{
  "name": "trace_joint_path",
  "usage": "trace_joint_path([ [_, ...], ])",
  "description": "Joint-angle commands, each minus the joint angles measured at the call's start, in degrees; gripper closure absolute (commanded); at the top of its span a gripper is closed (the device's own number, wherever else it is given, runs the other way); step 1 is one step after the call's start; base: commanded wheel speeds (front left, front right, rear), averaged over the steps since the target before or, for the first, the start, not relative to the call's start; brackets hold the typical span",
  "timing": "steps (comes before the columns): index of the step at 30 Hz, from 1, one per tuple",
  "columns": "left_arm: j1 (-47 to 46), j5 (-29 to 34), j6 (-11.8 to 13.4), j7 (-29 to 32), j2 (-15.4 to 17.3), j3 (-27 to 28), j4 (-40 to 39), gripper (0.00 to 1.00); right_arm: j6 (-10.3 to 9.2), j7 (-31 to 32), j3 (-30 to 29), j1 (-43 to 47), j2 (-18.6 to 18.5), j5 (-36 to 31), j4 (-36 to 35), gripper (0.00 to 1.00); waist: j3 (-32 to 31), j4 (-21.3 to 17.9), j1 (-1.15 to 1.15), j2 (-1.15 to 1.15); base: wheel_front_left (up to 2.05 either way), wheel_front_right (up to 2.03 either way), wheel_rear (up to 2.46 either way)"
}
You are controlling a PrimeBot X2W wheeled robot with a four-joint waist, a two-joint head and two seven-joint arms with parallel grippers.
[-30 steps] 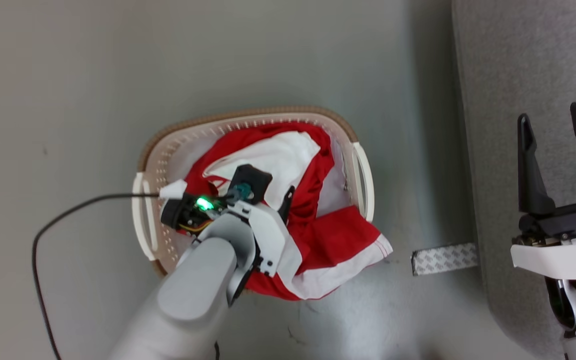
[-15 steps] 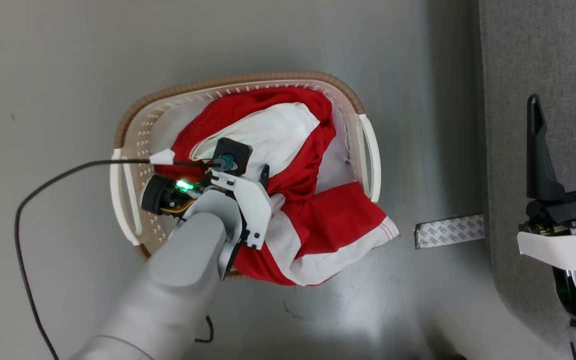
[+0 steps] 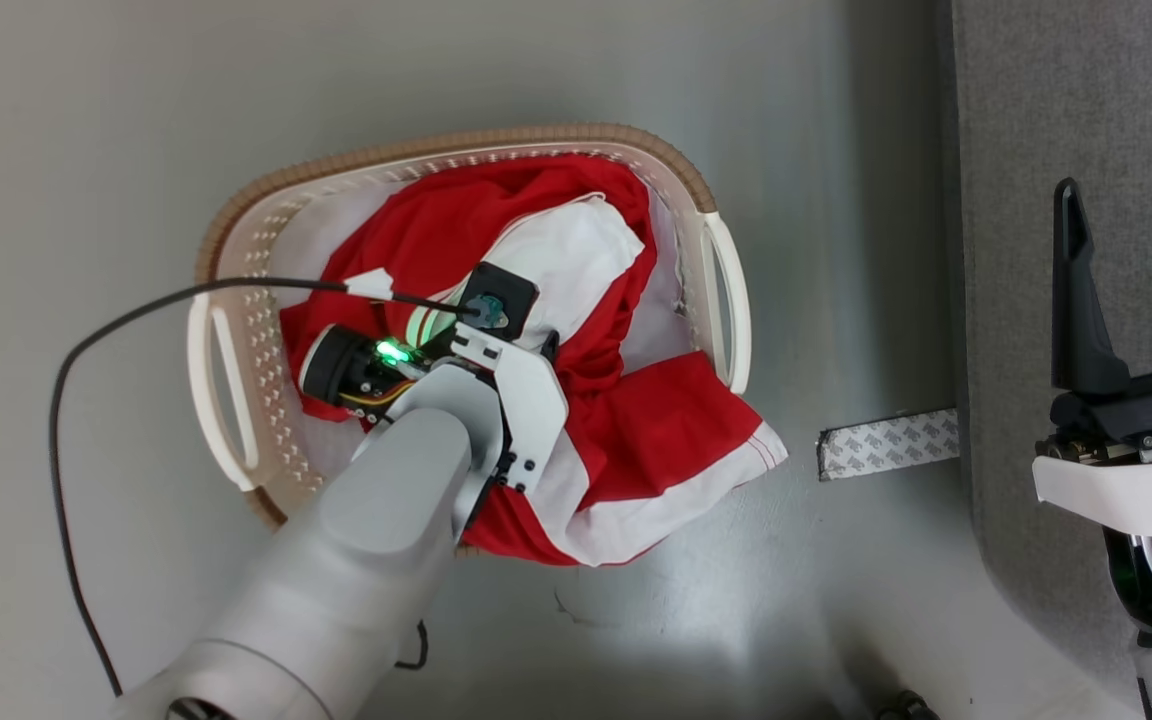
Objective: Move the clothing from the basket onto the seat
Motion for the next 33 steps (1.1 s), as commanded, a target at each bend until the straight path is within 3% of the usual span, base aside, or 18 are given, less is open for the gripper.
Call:
trace_joint_path([
  [1, -1.1, -0.1, 0.1, 0.6, 0.4, -1.0, 1.1, 0.00, -0.12, 0.0, -0.3, -0.6, -0.1, 0.2, -0.3, 0.00, 0.6, -0.2, 0.00, 0.00, 0.00, 0.00, 0.00],
  [5, -2.2, -0.3, -0.1, 1.2, 0.4, -2.8, 2.4, 0.00, -0.12, 0.0, -0.4, -1.2, -0.2, 0.4, -0.8, 0.00, 2.1, -0.8, 0.00, 0.00, 0.00, 0.00, 0.00],
  [6, -2.6, -0.1, -0.1, 1.0, 0.4, -3.4, 2.5, 0.20, -0.12, 0.0, -0.5, -1.2, -0.3, 0.4, -0.8, 0.00, 2.4, -0.8, 0.00, 0.00, 0.00, 0.00, 0.00],
  [7, -3.0, 0.2, 0.4, 0.4, 0.4, -3.8, 2.7, 0.66, -0.12, 0.1, -0.6, -1.2, -0.4, 0.3, -0.8, 0.00, 2.6, -0.9, 0.00, 0.00, 0.00, 0.00, 0.00],
  [8, -3.3, 0.4, 0.5, 0.2, 0.4, -4.3, 2.9, 1.00, -0.12, 0.1, -0.6, -1.1, -0.4, 0.3, -0.8, 0.00, 2.7, -0.9, 0.00, 0.00, 0.00, 0.00, 0.00],
  [13, -3.8, -0.4, 0.9, -1.7, 0.4, -5.2, 3.4, 1.00, -0.12, 0.1, -0.7, -0.6, -0.4, 0.1, -0.3, 0.00, 2.1, -0.8, 0.00, 0.00, 0.00, 0.00, 0.00],
  [18, -1.2, -3.0, 1.5, -4.9, 0.4, -4.7, 3.7, 1.00, -0.13, 0.0, -0.4, 0.5, 0.3, 0.0, 0.4, 0.00, -2.3, 0.0, 0.00, 0.00, 0.00, 0.00, 0.00],
  [24, 4.2, -7.1, 2.3, -11.2, 0.4, -2.5, 3.1, 1.00, -0.12, 0.0, -0.7, 3.0, 1.2, -0.2, 2.3, 0.00, -12.3, 1.6, 0.00, 0.00, 0.00, 0.00, 0.00],
  [25, 6.5, -8.4, 2.4, -13.1, 0.3, -1.9, 2.7, 1.00, -0.13, 0.0, -0.9, 4.7, 1.3, -0.3, 3.2, 0.00, -16.4, 2.2, 0.00, 0.00, 0.00, 0.00, 0.00],
  [33, 12.9, -11.2, 2.3, -16.7, 0.7, -0.1, -0.2, 1.00, -0.12, 0.0, -2.0, 12.2, 2.6, -1.3, 5.6, 0.00, -29.3, 4.6, 0.00, 0.00, 0.00, 0.00, 0.00],
])
